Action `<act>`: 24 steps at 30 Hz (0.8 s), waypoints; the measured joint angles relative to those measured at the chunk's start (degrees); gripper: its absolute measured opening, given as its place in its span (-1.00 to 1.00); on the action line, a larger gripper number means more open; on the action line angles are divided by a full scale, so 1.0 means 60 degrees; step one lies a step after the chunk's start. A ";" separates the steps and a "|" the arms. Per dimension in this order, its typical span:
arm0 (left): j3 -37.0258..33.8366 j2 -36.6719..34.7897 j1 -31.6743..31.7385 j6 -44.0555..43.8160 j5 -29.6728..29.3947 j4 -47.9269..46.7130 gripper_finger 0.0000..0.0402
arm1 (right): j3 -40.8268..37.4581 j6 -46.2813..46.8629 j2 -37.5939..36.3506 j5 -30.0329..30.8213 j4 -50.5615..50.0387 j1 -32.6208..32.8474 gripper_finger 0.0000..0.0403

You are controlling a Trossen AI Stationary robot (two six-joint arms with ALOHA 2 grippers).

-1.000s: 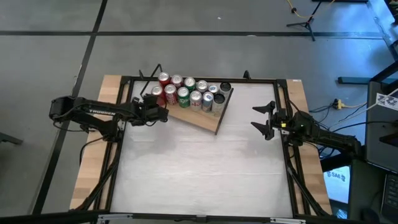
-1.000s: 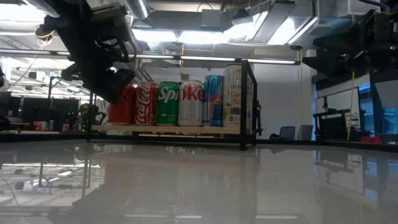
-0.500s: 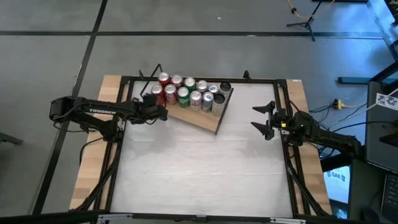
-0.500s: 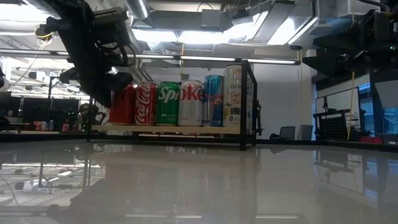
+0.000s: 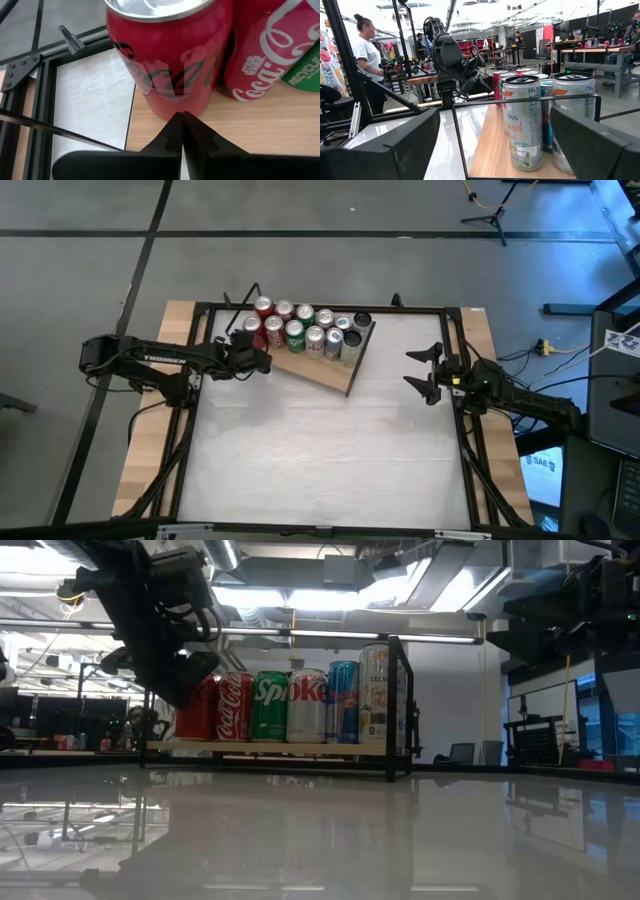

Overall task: Place canned beverage on shelf
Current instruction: Put the red black soda can on the shelf aligned with the other red black soda can

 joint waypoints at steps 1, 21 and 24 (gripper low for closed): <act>0.0000 0.0000 0.0024 -0.0003 0.0000 0.0005 -1.00 | 0.0000 0.0004 0.0000 0.0000 -0.0001 0.0000 0.85; 0.0000 0.0000 0.0656 0.0313 -0.0102 0.0588 -1.00 | 0.0000 0.0004 0.0000 -0.0002 -0.0001 0.0001 0.85; 0.0000 0.0000 0.0606 0.0302 -0.0054 0.0583 -1.00 | 0.0000 0.0004 0.0000 0.0000 -0.0004 0.0000 0.85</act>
